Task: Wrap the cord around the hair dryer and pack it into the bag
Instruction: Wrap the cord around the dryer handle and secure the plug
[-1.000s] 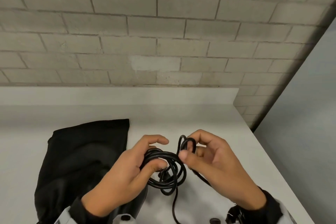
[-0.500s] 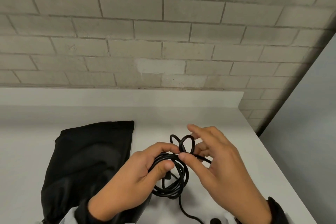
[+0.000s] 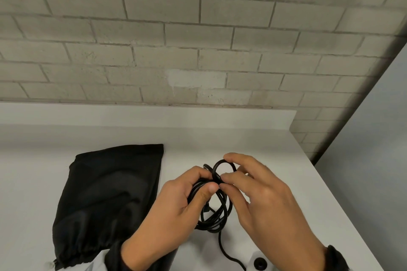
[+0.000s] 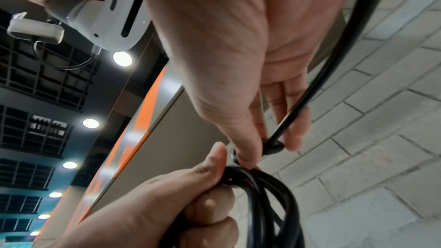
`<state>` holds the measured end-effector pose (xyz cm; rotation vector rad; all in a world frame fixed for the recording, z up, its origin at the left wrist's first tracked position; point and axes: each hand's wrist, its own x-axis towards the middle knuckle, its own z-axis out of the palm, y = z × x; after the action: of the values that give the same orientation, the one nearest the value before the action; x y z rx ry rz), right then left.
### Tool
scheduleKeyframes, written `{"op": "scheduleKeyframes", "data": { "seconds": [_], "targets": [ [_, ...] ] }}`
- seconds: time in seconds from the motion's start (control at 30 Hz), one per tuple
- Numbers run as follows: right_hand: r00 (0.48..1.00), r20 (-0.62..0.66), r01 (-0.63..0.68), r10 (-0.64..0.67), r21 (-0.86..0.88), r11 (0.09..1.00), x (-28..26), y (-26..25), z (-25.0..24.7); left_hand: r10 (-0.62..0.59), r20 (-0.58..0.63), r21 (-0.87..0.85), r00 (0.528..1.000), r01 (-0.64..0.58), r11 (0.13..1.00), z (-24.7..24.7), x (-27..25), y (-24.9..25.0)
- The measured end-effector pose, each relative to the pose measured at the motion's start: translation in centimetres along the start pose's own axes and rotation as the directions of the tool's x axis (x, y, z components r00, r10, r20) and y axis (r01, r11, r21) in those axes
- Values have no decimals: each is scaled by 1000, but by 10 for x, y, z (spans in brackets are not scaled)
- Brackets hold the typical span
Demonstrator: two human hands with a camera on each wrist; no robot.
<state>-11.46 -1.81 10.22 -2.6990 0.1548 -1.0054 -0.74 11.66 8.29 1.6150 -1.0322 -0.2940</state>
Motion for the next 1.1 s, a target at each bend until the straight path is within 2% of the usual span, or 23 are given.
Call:
{"op": "scheduleKeyframes", "data": {
  "seconds": [0.07, 0.17, 0.2, 0.27, 0.33, 0.4, 0.43, 0.57, 0.6, 0.67, 0.73, 0.8, 0.87, 1.03, 1.1],
  "targets": [
    [999, 13, 39, -38, -97, 995, -1, -5, -1, 11, -46, 17, 999, -11, 1000, 4, -1, 2],
    [998, 18, 57, -56, -92, 994, -4, -6, 5, 12, -87, 15, 996, -11, 1000, 7, -3, 4],
    [999, 20, 41, -41, -34, 999, -6, -4, 6, 9, -92, -5, 996, -10, 1000, 8, -4, 4],
    [998, 43, -48, 40, 190, 981, -9, 1, 4, 7, -98, -40, 995, -11, 999, 6, -6, 1],
    [987, 119, -146, 104, 433, 889, -13, 6, -2, 5, -121, -31, 993, -9, 999, 2, -5, -5],
    [983, 166, -156, 74, 562, 812, -17, 8, -11, 9, -174, -12, 985, -11, 1000, -5, 0, -9],
    [984, 175, -132, 36, 576, 807, -18, 8, -13, 15, -198, 8, 980, -13, 1000, -9, 3, -11],
    [974, 211, -30, -82, 481, 876, -23, 4, -2, 54, -222, 92, 974, -35, 995, -18, 12, -12],
    [978, 198, -36, -67, 477, 878, -23, 3, 2, 61, -192, 81, 980, -46, 996, -18, 11, -12],
    [987, 163, -101, 9, 565, 819, -22, 5, 6, 55, -113, 16, 992, -53, 998, -16, 6, -12],
    [993, 79, -121, 91, 611, 783, -21, 10, 8, 26, -57, -69, 998, -30, 997, -16, 1, -11],
    [991, 41, -127, 127, 583, 803, -20, 14, 12, 15, -23, -71, 1000, -16, 997, -16, -1, -9],
    [995, 38, -96, 89, 544, 834, -21, 15, 17, 21, 3, -23, 1000, -20, 1000, -13, 1, -6],
    [998, 64, -25, -3, 437, 899, -23, 18, 18, 82, -47, 42, 996, -80, 996, -10, 1, -12],
    [996, 81, -18, -22, 460, 888, -23, 19, 14, 82, -77, 44, 994, -79, 996, -10, 2, -13]
  ]
}}
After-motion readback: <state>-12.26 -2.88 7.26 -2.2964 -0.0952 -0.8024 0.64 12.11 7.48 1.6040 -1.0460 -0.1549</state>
